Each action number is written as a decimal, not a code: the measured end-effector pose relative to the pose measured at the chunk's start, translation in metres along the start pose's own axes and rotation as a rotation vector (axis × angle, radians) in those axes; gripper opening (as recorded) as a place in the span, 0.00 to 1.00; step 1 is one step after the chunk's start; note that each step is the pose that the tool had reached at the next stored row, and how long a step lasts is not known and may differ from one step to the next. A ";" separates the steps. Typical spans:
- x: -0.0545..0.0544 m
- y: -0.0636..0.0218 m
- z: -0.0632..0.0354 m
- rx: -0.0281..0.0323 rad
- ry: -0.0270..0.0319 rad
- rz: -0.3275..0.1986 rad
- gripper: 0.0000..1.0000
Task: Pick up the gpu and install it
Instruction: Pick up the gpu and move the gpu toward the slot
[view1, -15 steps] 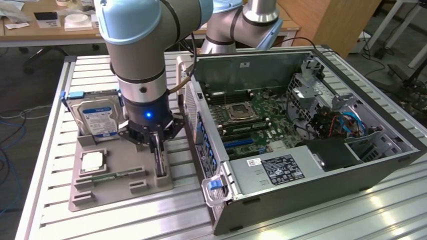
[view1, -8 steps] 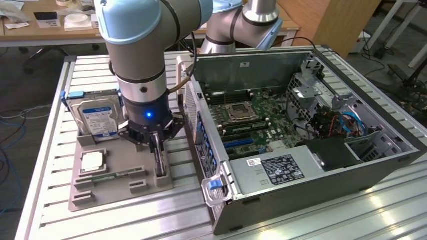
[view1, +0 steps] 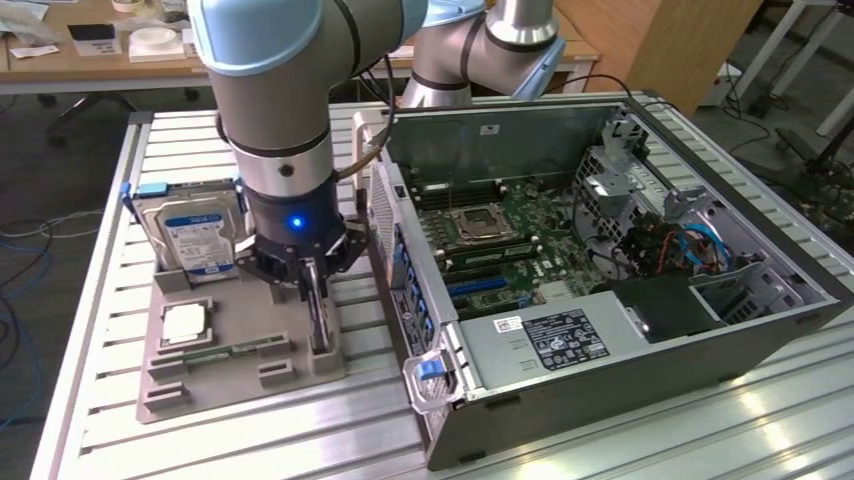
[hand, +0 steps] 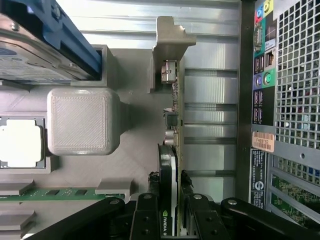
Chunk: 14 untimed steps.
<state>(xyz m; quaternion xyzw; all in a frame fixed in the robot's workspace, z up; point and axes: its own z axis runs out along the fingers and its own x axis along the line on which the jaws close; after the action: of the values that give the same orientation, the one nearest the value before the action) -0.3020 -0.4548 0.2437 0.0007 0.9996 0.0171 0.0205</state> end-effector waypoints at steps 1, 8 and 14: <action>0.000 0.0000 -0.0006 -0.0001 0.0000 0.000 0.27; 0.000 0.0000 -0.0023 0.0003 0.0003 0.000 0.27; -0.001 0.0005 -0.0158 -0.0001 -0.0001 0.000 0.27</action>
<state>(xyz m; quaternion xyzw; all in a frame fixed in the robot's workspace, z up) -0.3021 -0.4548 0.2595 0.0007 0.9996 0.0171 0.0205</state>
